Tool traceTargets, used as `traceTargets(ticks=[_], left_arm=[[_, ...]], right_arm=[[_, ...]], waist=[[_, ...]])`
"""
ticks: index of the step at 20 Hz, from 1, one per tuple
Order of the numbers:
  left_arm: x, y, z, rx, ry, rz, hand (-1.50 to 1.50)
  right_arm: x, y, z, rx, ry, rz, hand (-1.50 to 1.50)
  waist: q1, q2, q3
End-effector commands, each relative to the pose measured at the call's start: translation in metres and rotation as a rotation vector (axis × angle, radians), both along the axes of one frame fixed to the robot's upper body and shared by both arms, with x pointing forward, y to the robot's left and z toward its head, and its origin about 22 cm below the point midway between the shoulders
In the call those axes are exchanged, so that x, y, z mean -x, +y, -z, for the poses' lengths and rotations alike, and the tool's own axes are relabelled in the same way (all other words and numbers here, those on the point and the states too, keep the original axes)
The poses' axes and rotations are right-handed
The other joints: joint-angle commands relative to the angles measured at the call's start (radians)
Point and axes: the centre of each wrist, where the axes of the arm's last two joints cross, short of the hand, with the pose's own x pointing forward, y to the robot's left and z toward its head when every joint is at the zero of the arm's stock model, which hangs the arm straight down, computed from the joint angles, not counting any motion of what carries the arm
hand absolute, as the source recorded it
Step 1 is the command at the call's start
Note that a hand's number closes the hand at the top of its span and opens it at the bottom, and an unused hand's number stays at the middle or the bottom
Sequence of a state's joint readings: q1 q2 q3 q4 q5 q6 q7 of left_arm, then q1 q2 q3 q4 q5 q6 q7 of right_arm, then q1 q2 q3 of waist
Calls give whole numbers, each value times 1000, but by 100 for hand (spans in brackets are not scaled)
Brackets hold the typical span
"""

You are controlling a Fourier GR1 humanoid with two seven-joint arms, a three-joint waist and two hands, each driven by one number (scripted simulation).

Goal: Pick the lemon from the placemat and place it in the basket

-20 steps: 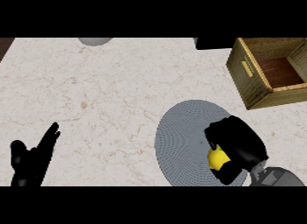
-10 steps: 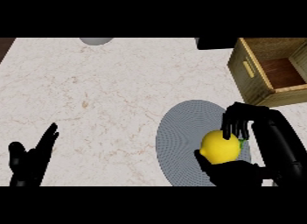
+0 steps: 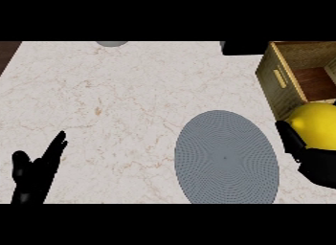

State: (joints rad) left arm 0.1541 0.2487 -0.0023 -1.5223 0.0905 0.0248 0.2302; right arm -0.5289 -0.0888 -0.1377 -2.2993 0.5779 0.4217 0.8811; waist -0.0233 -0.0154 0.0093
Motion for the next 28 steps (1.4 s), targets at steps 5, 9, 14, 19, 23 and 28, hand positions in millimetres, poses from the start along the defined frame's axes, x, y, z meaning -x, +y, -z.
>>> traceTargets(ticks=[5,9,14,19,23,28], left_arm=[[2,-8,26,24,120,-6,0],[13,-6,24,26,130,-4,0],[1,-14,24,20,132,3,0],[-13,-4,12,27,115,21,0],[-13,-6,19,18,130,7,0],[-10,-26,16,33,122,15,0]], right_arm=[[-24,-57,-82,-77,-21,107,150],[-42,-72,-109,-65,27,139,150],[-70,-115,-128,11,53,181,150],[-105,-139,-117,6,74,173,150],[-120,-141,-97,-30,95,174,150],[-138,-183,-64,-254,103,153,150]], waist=[[2,12,-11],[21,11,-11],[29,21,-10],[43,25,-10],[34,22,-10],[41,24,-8]])
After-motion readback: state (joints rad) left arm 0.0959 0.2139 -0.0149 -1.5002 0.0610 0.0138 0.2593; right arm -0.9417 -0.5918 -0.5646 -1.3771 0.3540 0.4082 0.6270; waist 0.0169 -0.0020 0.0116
